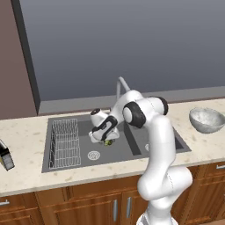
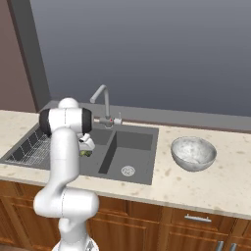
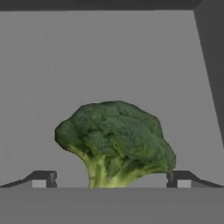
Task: Pick the broccoli from the sink and place it in the bowl. Then pick the bowl and place it in the microwave. Then close the microwave door and press the start button.
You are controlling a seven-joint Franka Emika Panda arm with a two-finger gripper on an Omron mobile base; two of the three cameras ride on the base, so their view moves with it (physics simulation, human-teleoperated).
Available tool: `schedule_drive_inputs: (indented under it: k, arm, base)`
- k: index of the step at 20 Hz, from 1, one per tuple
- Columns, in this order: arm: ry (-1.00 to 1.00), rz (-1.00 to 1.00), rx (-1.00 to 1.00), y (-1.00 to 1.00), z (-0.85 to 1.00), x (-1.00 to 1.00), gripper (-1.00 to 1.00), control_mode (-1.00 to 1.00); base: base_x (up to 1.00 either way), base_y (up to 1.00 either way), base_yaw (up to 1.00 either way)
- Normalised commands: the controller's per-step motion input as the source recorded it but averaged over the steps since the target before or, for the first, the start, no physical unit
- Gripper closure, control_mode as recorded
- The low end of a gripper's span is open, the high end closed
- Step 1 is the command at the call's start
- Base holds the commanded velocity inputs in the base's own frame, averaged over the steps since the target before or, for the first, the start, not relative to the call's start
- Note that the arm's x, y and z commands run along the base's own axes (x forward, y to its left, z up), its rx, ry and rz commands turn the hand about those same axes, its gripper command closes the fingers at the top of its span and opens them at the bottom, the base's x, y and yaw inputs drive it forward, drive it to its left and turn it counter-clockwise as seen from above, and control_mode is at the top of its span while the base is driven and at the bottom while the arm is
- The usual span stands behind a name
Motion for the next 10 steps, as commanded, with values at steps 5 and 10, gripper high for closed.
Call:
schedule_drive_inputs:
  k: [5,10]
  arm:
    - [0.0,0.0,0.0,0.02,-0.24,0.2,-1.0,-1.0]
    - [0.0,0.0,0.0,0.0,-0.16,0.11,-1.0,-1.0]
  base:
    - [0.0,0.0,0.0]
    - [0.0,0.0,0.0]
